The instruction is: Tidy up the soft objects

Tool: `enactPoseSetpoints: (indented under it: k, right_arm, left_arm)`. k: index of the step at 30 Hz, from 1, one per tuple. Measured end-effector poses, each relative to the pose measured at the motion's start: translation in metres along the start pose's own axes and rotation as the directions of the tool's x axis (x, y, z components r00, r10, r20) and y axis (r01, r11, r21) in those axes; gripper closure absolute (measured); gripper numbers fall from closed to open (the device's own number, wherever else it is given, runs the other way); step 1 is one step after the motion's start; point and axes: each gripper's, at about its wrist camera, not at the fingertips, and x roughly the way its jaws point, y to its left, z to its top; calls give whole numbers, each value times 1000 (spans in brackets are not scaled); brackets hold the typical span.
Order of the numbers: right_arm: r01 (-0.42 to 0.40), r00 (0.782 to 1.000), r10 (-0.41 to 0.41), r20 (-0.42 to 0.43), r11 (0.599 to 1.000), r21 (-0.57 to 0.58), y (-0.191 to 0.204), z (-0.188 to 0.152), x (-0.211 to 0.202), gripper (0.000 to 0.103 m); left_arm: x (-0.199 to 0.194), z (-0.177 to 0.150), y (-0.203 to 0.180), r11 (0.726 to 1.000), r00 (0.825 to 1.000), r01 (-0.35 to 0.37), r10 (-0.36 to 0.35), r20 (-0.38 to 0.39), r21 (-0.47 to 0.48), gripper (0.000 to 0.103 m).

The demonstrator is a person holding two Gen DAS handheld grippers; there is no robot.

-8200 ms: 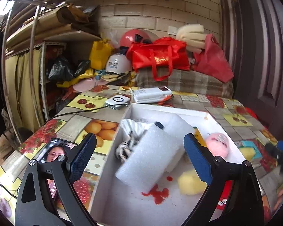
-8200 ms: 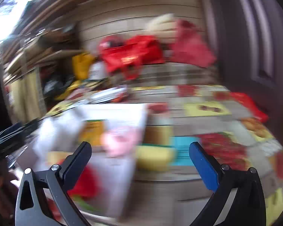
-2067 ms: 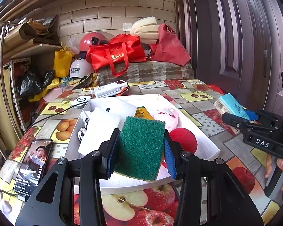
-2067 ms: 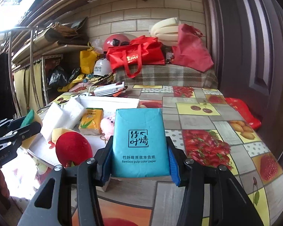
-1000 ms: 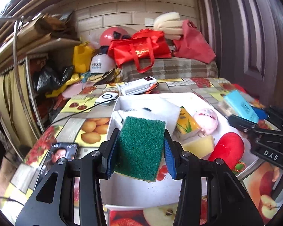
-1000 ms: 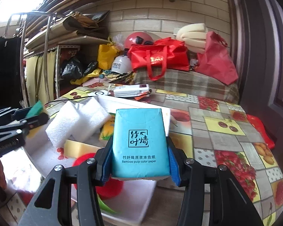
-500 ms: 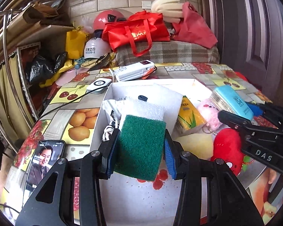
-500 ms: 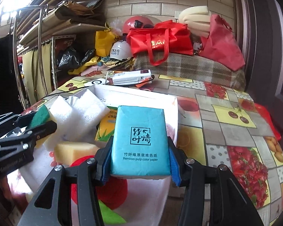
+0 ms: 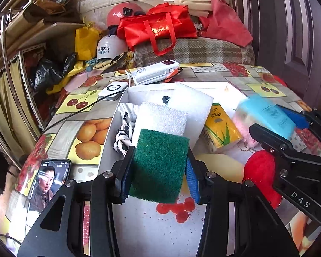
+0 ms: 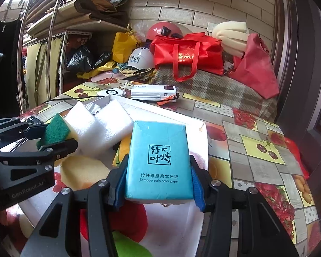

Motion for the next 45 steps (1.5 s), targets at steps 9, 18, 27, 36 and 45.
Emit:
enactPoseSetpoints:
  k: [9, 18, 27, 36, 45]
  right_arm:
    - [50, 997, -52, 59, 998, 36, -7, -1, -13, 25]
    - [13, 979, -48, 200, 985, 173, -32, -9, -39, 0]
    - [-26, 974, -29, 227, 972, 233, -48, -26, -67, 0]
    - [143, 926, -255, 280, 920, 364, -77, -46, -111, 0]
    - [130, 916, -303, 263, 845, 519, -121, -73, -146, 0]
  left_arm:
    - [-10, 0, 1, 999, 998, -47, 47, 52, -6, 10]
    - [-45, -7, 14, 995, 969, -61, 78, 233, -79, 7]
    - [-67, -15, 9, 996, 953, -51, 71, 295, -74, 7]
    - [-97, -29, -28, 999, 952, 7, 4, 307, -35, 7]
    - [-107, -38, -61, 998, 981, -25, 37, 191, -61, 7]
